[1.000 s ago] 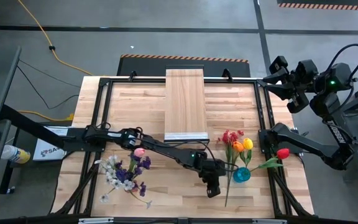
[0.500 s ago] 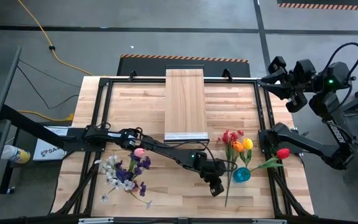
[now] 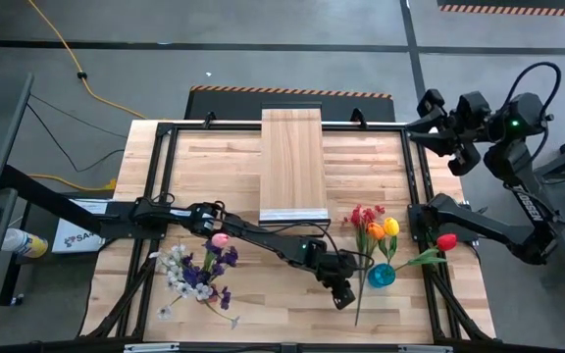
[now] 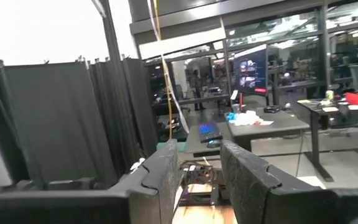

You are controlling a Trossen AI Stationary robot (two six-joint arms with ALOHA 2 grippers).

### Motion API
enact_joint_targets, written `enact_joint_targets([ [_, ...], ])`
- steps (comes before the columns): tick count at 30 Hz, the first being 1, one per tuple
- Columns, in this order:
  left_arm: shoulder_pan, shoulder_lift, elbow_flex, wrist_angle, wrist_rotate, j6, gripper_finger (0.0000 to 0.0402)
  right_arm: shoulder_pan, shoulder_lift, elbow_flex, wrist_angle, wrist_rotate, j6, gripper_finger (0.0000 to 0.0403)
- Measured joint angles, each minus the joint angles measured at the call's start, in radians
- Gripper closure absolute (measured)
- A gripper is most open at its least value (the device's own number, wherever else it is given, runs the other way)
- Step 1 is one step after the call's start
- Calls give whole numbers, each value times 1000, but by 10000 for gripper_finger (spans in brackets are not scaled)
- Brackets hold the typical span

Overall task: Pick and place flowers into a vace then onto a shelf
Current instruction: Put the red flowers into the blue vase

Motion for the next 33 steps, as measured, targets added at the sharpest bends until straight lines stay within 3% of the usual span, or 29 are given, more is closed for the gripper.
enact_joint_targets([
  [5,-4,0,0,-74,17,-20,268,-1,0,0,-125,-53,-91,289],
  [10,-14,0,0,-66,61,-30,268,-1,13,0,-499,-22,-295,289],
  [14,-20,0,0,-65,65,-46,268,-1,27,0,-789,161,-543,289],
  [18,-20,0,0,-64,73,-73,268,-1,44,0,-995,354,-635,289],
  [23,-19,0,0,-64,74,-77,268,0,65,0,-1176,441,-674,289],
  [29,-19,0,0,-64,74,-83,268,0,74,0,-1308,617,-677,289],
  [33,-19,0,0,-64,74,-85,268,2,74,0,-1340,622,-676,289],
])
